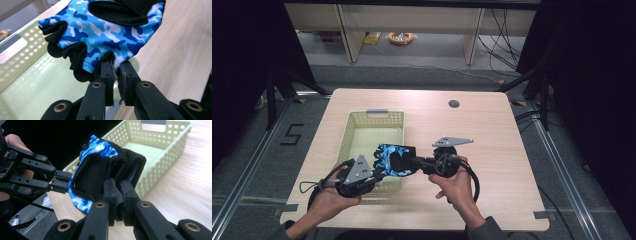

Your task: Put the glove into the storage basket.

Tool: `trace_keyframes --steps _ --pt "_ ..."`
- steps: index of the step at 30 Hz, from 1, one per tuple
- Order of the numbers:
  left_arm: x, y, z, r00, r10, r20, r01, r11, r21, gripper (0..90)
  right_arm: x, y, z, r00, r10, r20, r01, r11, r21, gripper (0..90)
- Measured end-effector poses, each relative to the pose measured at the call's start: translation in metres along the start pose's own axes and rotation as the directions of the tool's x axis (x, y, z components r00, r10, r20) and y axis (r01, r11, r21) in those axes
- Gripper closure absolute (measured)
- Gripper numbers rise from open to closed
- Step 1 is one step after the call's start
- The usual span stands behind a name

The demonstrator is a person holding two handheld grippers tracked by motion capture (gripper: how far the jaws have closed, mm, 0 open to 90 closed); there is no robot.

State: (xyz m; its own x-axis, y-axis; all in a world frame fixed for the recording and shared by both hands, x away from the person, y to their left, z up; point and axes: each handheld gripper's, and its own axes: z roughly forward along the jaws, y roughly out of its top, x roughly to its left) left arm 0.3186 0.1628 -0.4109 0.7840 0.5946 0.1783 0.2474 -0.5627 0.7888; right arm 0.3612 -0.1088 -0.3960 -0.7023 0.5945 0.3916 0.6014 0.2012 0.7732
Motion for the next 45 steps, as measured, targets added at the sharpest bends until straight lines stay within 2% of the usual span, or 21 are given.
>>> trace_keyframes --steps 1,8,9,10,11,12,13,14,15,17,21,27,28,29,30,32,34,40,41,42,45 --pt "0.004 -0.002 -0.002 0.9999 -0.015 -0.003 0.015 0.9999 0.001 82.2 0.001 0.004 0.004 0.9998 -0.020 -0.004 0.020 1.000 0.003 85.1" --pt "0.022 -0.017 -0.008 0.9987 -0.032 -0.039 0.033 0.9990 0.030 82.2 0.009 0.021 0.034 0.9995 -0.033 -0.004 0.033 0.998 0.060 85.1" --pt "0.024 -0.019 -0.009 0.9985 -0.037 -0.040 0.038 0.9986 0.036 82.2 0.008 0.023 0.038 0.9984 -0.057 0.002 0.056 0.996 0.062 85.1" --pt "0.027 -0.021 -0.010 0.9988 -0.030 -0.039 0.032 0.9986 0.043 82.2 0.010 0.023 0.042 0.9996 -0.028 -0.002 0.028 0.997 0.076 85.1" --pt "0.027 -0.024 -0.009 0.9980 -0.047 -0.043 0.049 0.9985 0.026 82.2 0.010 0.024 0.046 0.9997 -0.026 0.004 0.026 0.996 0.083 85.1" --pt "0.028 -0.026 -0.011 0.9976 -0.054 -0.043 0.056 0.9974 0.045 82.2 0.010 0.024 0.050 0.9998 -0.015 -0.011 0.016 0.996 0.088 85.1" --pt "0.031 -0.028 -0.011 0.9982 -0.040 -0.044 0.042 0.9977 0.052 82.2 0.008 0.024 0.053 0.9996 -0.027 -0.003 0.027 0.995 0.092 85.1" --pt "0.031 -0.030 -0.011 0.9974 -0.055 -0.047 0.057 0.9973 0.046 82.2 0.008 0.024 0.057 0.9998 -0.014 -0.013 0.015 0.995 0.094 85.1" --pt "0.034 -0.032 -0.012 0.9981 -0.043 -0.044 0.046 0.9970 0.062 82.2 0.008 0.023 0.060 0.9998 -0.007 -0.017 0.009 0.995 0.098 85.1" --pt "0.035 -0.034 -0.010 0.9968 -0.063 -0.050 0.065 0.9966 0.050 82.1 0.008 0.023 0.064 0.9999 -0.006 -0.012 0.007 0.994 0.107 85.1" --pt "0.039 -0.037 -0.009 0.9970 -0.064 -0.043 0.067 0.9956 0.066 82.1 0.008 0.025 0.072 0.9998 -0.008 -0.021 0.010 0.993 0.116 85.1" --pt "0.044 -0.040 -0.004 0.9965 -0.077 -0.033 0.080 0.9926 0.092 81.9 0.008 0.025 0.082 0.9996 -0.012 0.027 0.008 0.988 0.154 85.1" --pt "0.046 -0.041 -0.005 0.9980 -0.058 -0.026 0.060 0.9918 0.112 81.9 0.006 0.025 0.084 0.9995 -0.011 0.028 0.007 0.987 0.161 85.0" --pt "0.046 -0.042 -0.003 0.9964 -0.082 -0.024 0.084 0.9904 0.110 81.9 0.006 0.024 0.086 0.9996 -0.004 0.028 -0.001 0.986 0.167 85.0" --pt "0.048 -0.043 -0.003 0.9980 -0.061 -0.018 0.063 0.9905 0.122 82.0 0.006 0.024 0.088 0.9995 -0.004 0.033 -0.002 0.985 0.174 85.0" --pt "0.048 -0.045 -0.001 0.9971 -0.074 -0.015 0.076 0.9873 0.140 82.0 0.004 0.023 0.092 0.9993 -0.006 0.036 -0.001 0.983 0.185 84.9" --pt "0.048 -0.047 0.001 0.9982 -0.059 -0.010 0.060 0.9853 0.160 82.1 0.002 0.021 0.097 0.9993 0.001 0.037 -0.008 0.981 0.196 84.9" --pt "0.053 -0.052 0.006 0.9964 -0.085 -0.002 0.084 0.9809 0.176 82.1 -0.002 0.017 0.106 0.9989 0.015 0.044 -0.024 0.977 0.213 84.7" --pt "0.053 -0.053 0.007 0.9937 -0.112 -0.001 0.110 0.9772 0.181 82.1 -0.002 0.016 0.108 0.9985 0.026 0.049 -0.036 0.976 0.213 84.7" --pt "0.055 -0.053 0.007 0.9957 -0.093 -0.001 0.091 0.9779 0.188 82.1 -0.003 0.016 0.110 0.9985 0.026 0.048 -0.036 0.975 0.219 84.6" --pt "0.055 -0.053 0.008 0.9938 -0.111 0.008 0.107 0.9761 0.189 82.3 -0.005 0.015 0.114 0.9984 0.030 0.048 -0.040 0.970 0.238 84.7"
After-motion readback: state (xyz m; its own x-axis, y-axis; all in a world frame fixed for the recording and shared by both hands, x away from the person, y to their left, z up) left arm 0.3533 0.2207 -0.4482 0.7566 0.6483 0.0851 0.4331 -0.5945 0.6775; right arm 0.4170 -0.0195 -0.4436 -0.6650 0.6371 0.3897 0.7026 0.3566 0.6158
